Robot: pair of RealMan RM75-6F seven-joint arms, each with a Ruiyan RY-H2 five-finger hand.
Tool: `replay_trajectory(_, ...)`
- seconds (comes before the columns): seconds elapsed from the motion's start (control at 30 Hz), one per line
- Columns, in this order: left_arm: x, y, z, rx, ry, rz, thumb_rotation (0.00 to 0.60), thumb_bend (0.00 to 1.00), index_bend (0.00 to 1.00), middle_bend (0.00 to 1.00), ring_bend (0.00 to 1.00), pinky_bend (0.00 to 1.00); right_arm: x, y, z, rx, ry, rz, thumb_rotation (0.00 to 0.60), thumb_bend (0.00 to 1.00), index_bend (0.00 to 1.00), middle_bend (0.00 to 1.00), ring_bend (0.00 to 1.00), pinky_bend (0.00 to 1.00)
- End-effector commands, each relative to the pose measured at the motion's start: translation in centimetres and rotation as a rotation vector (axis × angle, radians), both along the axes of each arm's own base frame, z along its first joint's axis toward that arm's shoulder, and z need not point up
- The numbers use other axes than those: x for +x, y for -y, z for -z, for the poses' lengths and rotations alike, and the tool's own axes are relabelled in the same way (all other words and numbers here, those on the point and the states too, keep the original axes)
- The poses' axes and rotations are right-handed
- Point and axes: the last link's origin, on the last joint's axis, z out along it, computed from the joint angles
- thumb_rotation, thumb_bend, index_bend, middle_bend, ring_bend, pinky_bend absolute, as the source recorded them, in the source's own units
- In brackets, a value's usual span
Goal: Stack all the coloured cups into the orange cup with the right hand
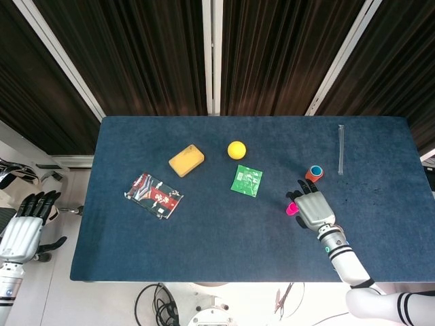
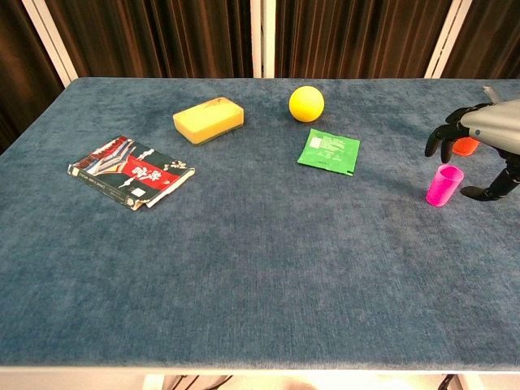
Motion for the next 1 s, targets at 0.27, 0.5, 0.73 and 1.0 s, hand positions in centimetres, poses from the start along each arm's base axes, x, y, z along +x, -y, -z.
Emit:
replay_trajectory(0.27,0.0,0.0,0.0,0.0,0.0,0.001,0.6,0.16,0.07,0.06,0.0,0.0,-0.2,0.0,1.1,0.003,0.019,0.014,0.6,0.29,0.28,0.31,0.01,0.0)
replay_trajectory(0.5,-0.1,0.1,0.0,0.002,0.003,-0.003,0.6,0.16,0.07,0.06,0.0,0.0,0.0,0.0,1.6,-0.002,0.022,0.005,0.6,0.3,0.32,0.34,0.02,0.0)
replay_trajectory(0.73,-0.2,0.3,0.0,-0.003,0.005,-0.007,0.6,0.16,0.07,0.06,0.0,0.0,-0.1,0.0,1.5,-0.024,0.004,0.003,0.6,0.31,0.34,0.37,0.03,0.0)
replay_trajectory(1.0,-0.3,0.2,0.1,-0.003,0.006,-0.006,0.6,0.16,0.07,0.06,0.0,0.0,0.0,0.0,1.7,-0.029,0.002,0.005,0.6,0.31,0.37,0.37,0.04,0.0)
